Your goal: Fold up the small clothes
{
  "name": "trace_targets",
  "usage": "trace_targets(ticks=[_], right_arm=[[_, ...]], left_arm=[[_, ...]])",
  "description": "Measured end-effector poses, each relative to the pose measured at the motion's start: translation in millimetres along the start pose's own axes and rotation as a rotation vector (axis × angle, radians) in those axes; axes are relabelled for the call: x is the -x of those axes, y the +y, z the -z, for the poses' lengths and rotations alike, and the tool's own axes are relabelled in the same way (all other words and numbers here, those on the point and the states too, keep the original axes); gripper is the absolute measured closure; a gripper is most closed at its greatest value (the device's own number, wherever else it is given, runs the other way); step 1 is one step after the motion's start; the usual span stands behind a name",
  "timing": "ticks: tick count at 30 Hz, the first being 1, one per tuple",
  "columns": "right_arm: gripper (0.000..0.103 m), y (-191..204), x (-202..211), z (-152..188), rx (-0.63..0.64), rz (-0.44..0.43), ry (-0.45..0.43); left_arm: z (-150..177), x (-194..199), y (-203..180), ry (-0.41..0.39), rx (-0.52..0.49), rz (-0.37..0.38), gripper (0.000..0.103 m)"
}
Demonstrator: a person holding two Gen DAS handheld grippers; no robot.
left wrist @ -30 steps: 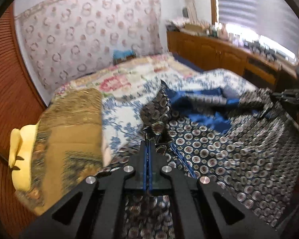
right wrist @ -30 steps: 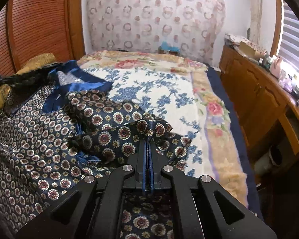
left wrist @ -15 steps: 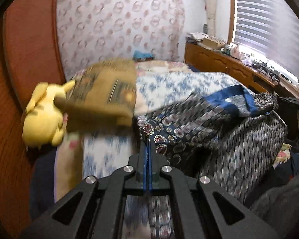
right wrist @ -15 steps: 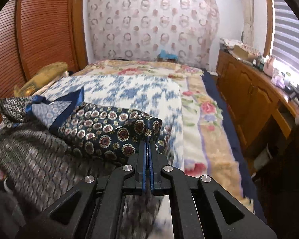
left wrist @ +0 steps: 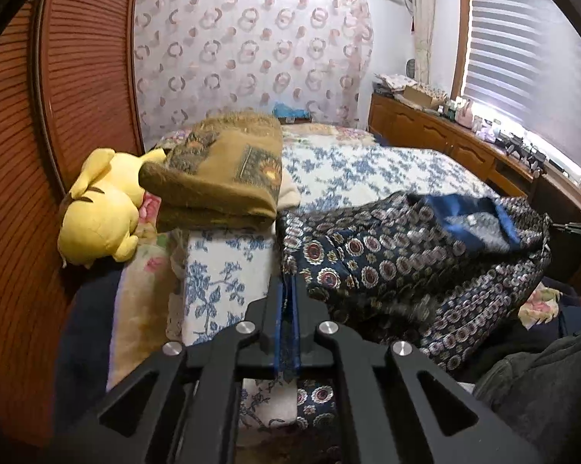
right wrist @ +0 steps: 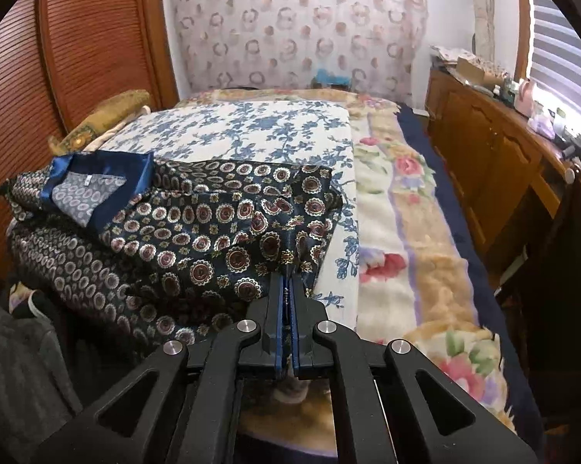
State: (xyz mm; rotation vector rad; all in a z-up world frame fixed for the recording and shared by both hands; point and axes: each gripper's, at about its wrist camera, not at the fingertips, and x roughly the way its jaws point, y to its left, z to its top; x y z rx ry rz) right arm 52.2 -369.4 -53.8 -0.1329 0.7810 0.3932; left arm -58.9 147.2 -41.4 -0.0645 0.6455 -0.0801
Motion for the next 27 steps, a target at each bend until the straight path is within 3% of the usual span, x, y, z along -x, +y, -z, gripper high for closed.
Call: trace_targets(ticks=[8,10,11,14,17,27], right_arm=[[0.094,6,14,-8,0.013,0.001,-0.039],[0.092,9,16,-11,0.024,0.004,-0.051],[0.089,10,15,-12,0.026,0.004,-0.056],[0.073,10,11,-18,0.024,0.006,-0.067],[0.069,8,0,-26,0.023,0.019,-0.072],[0.058,-11,-51,-60,-0.029,0.017,-0.081]], left_arm=[[-21,-5,-16,-0.016,-0.031,0.019,0.088],[-27,-8,-20,-0.025,-0.039,0.028,0.079],[-31,-12,-22,-0.025,-0.04,0.035,0.067],[-40,-25,-28,-0.019,-0.049,0.043,0.06],[-49,-44,-27,-0.005,-0.054,0.045,0.049],[-62,-110,-14,0.115,-0.039,0.021,0.047]])
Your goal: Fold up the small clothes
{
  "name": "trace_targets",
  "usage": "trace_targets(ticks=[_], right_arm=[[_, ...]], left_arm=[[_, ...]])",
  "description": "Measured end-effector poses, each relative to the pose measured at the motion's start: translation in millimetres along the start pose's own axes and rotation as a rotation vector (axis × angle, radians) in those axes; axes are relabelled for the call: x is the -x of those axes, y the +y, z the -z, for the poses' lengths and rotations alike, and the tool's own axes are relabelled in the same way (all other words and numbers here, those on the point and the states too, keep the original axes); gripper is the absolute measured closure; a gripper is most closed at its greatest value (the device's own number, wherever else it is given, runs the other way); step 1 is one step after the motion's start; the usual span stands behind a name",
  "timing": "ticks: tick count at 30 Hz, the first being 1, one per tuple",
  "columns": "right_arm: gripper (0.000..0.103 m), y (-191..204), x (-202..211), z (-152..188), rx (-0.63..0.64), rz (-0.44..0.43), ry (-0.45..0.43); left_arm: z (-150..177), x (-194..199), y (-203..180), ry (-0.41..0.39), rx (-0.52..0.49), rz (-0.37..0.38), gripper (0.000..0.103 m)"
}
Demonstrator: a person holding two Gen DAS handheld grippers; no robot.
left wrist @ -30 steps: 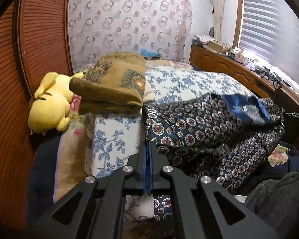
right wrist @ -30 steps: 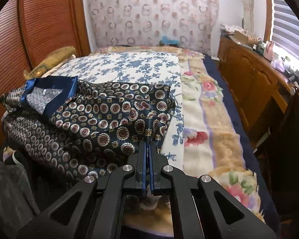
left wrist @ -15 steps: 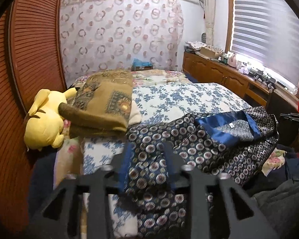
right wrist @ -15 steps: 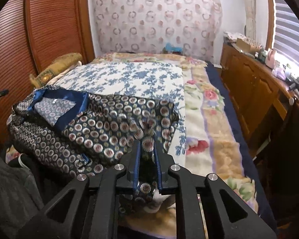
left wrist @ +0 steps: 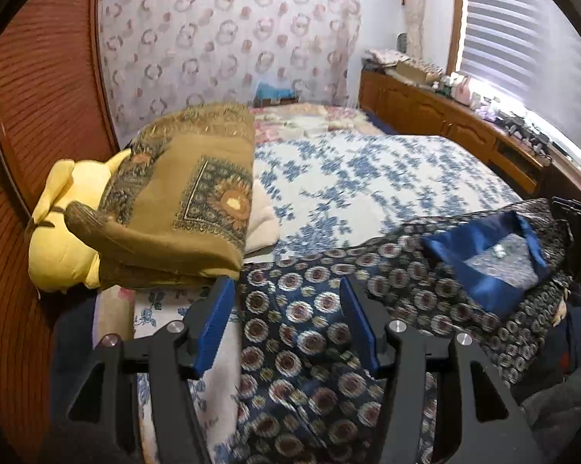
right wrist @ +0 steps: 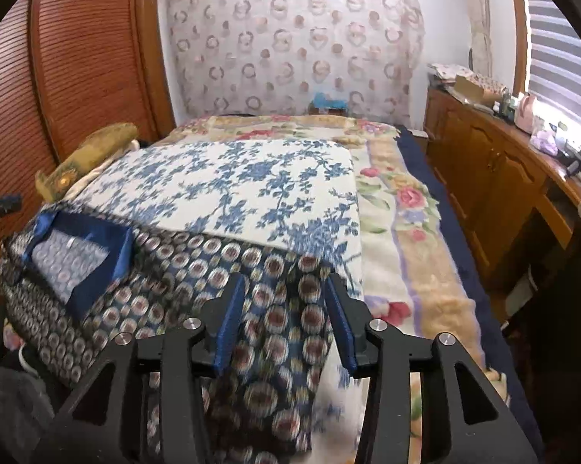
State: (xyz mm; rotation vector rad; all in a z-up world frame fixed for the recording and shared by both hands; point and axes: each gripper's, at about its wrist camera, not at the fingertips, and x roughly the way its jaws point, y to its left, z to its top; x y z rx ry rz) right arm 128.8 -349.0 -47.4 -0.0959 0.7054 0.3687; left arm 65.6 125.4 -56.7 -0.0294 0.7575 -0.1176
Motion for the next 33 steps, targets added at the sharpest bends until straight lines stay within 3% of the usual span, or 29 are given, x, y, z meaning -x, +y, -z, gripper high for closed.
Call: trace_targets(ticks=[5,11,22,33], right_arm=[[0.056,-9,-24,-9,-0.008,0.036,0.035],[0.052,-17,-44,-10,-0.023,0.052,0.093],[0.051,-12,-59,4,-0.02,0.03,0.161],[0.049,-17,-64,1,-0.016,0.06,0.157]], left_arm=[[-6,-21,16,0.039,0.048,-0.027,0.047],[-8,-33,26,0.053,0.101,-0.002,0.047],[10,-59,24,0.141,0.089,-0.018,0.047],[12,-62,19,0.142,0.068,-0.037,0.047]])
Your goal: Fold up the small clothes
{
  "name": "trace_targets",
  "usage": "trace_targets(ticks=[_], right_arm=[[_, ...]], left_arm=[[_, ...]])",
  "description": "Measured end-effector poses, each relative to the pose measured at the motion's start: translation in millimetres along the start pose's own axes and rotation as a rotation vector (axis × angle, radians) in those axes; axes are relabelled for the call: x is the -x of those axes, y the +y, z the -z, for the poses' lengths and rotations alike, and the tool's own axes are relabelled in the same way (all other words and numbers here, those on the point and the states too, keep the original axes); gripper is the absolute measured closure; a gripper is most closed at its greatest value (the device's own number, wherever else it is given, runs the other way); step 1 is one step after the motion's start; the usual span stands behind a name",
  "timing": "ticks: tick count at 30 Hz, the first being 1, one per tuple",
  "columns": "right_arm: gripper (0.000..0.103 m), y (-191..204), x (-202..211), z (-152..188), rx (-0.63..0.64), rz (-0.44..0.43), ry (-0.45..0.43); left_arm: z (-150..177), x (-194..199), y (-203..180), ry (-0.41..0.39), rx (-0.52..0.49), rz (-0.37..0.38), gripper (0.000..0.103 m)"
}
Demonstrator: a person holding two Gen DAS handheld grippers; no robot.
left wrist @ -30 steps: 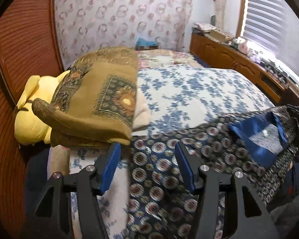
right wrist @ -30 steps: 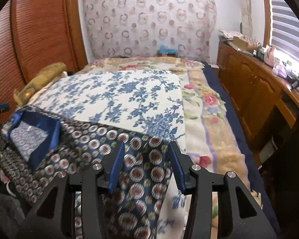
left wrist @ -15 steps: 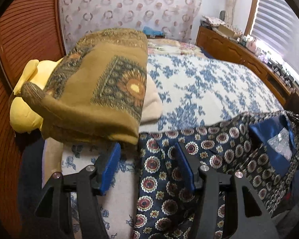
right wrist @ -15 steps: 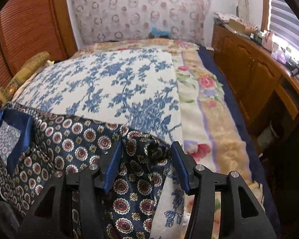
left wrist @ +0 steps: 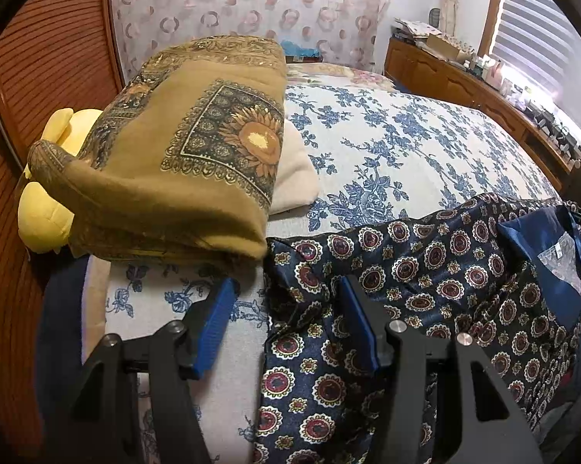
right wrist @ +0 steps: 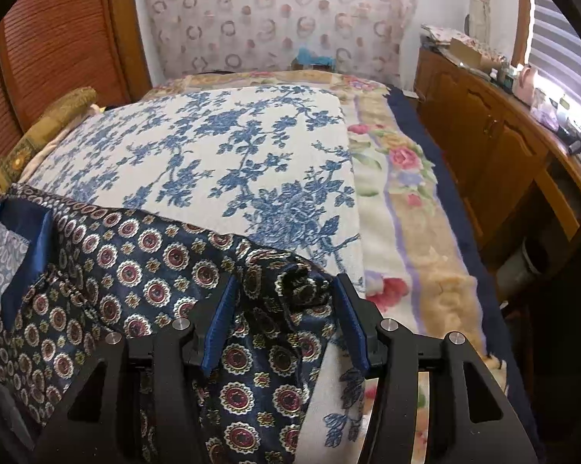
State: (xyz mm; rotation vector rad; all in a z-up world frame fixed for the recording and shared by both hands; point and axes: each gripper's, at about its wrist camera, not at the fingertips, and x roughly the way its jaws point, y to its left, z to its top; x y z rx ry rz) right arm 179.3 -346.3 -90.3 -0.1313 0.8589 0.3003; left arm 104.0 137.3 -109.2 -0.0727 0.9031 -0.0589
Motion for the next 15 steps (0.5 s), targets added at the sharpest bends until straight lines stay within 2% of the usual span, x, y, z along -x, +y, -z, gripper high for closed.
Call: trace_targets(ticks=[3,7,10,11,12,13,14,15], right_arm=[[0.049,0,-2,-2,0.001,-0.003,0.001],[0.052,1,-2,-2,0.018,-0.015,-0.002],[0.065,3,0,1,0.027,-0.047,-0.004],[0.072,4,0,1,0.029,-0.059,-0.004],[0.077,5,1,2,0.033,-0.073,-0.002],[0.079,7,1,2,0.035,-0.081,0.0],[0.085,8,1,2,0.037,-0.093,0.002],[0.089,9,1,3,0.037,-0.099,0.004]], left_arm=[[0,0,-2,-0.006,-0.003,0.007,0.048],[0,1,-7,-0.008,-0.021,0.032,0.064],[0,2,-9,-0.007,-0.022,0.041,0.071],[0,3,-9,-0.008,-0.02,0.042,0.078],[0,4,-9,-0.011,-0.016,0.055,0.089],[0,5,-9,-0.013,-0.009,0.073,0.093],[1,8,-10,-0.024,-0.007,0.073,0.1],[1,11,-12,-0.036,-0.01,0.073,0.101]])
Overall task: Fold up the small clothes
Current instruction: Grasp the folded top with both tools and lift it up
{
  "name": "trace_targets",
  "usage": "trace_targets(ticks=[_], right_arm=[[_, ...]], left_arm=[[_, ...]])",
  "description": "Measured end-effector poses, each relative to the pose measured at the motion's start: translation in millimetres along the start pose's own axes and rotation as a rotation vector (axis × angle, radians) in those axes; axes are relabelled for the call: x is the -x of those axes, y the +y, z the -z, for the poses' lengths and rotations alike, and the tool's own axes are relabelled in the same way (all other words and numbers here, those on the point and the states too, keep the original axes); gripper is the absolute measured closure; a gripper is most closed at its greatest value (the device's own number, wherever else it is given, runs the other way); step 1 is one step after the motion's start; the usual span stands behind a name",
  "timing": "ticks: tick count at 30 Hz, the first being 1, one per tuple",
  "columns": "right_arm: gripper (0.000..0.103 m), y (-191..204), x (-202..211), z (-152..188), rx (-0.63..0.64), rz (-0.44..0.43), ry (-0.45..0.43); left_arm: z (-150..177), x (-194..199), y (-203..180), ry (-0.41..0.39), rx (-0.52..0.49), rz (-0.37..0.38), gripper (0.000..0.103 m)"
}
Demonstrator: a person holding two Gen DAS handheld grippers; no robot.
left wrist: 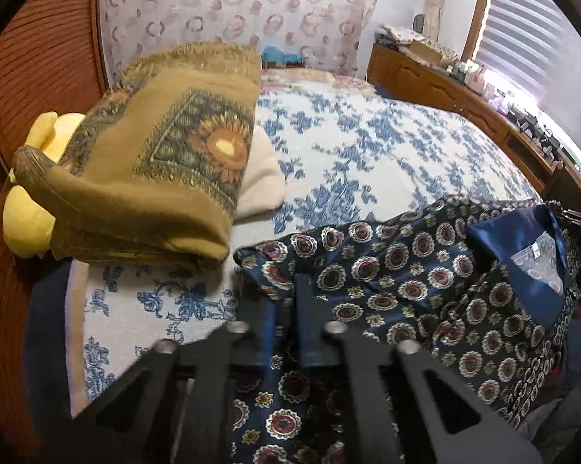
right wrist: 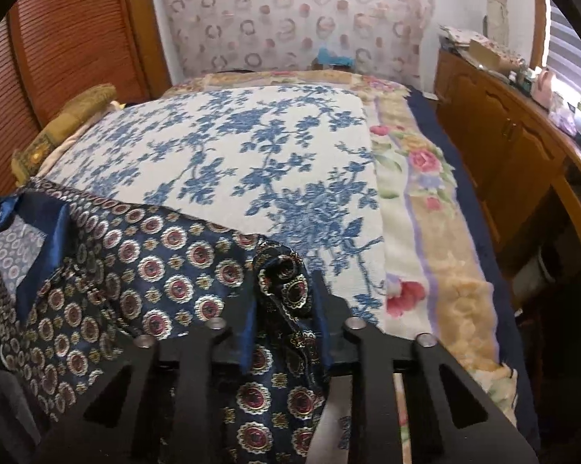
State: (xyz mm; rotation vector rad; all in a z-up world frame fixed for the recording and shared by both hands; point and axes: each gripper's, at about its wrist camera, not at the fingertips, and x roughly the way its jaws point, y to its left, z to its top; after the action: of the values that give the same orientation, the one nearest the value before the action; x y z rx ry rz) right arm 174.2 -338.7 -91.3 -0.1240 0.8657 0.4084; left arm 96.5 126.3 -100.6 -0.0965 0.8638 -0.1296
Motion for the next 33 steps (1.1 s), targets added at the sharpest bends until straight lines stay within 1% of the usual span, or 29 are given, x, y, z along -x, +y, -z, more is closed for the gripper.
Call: trace_targets(ticks=[3,4,8,10,15,17,20,23,25,27,28,29,30,31,33], right_arm=[[0.094,4,5,1,-0.004,0.004,-0.01],[0.095,6,7,1,0.002,0.006,-0.017],[0.096,14,35,1,0.015,0.007,-0.101],[0.097,17,57,-2,0.014,0.001,-0.162],[0.098,26,111,-10,0.04,0.024,-0.29],[0.098,31,135,-18,0.06,0.037,-0.338],[0.098,35,167,-34,0.086,0.044,-0.401],[0.098,40,204,-64,0.122,0.053,-0.472],[0.098,42,217,-88,0.141,0.078,-0.508],[0.098,43,222,-120,0.161,0.087,-0.522],[0.098,43,219,-137,0.176,0.103,-0.52],[0.098,44,208,-158,0.196,0.136,-0.503],[0.098,44,198,-172,0.202,0.155,-0.487],[0.098,42,181,-192,0.202,0.175,-0.461],[0.098,39,148,-219,0.213,0.212,-0.421]], left_arm=[[-4,17,-7,-0.053,-0.014,-0.008,0.103],[-6,26,-10,-0.079,-0.019,0.0,0.103],[-17,64,-21,-0.17,-0.039,0.017,0.103],[-23,85,-27,-0.219,-0.045,0.034,0.103],[-35,132,-39,-0.347,-0.056,0.046,0.103],[-42,149,-42,-0.395,-0.053,0.051,0.103],[-60,178,-42,-0.464,-0.067,0.039,0.103],[-84,194,-36,-0.504,-0.076,0.013,0.103],[-108,200,-28,-0.526,-0.074,-0.018,0.103],[-136,199,-21,-0.531,-0.074,-0.057,0.103],[-149,193,-18,-0.526,-0.078,-0.077,0.103],[-161,186,-13,-0.525,-0.07,-0.09,0.103],[-175,176,-7,-0.512,-0.06,-0.1,0.103],[-189,158,-1,-0.485,-0.062,-0.122,0.103],[-206,130,6,-0.452,-0.062,-0.156,0.101]])
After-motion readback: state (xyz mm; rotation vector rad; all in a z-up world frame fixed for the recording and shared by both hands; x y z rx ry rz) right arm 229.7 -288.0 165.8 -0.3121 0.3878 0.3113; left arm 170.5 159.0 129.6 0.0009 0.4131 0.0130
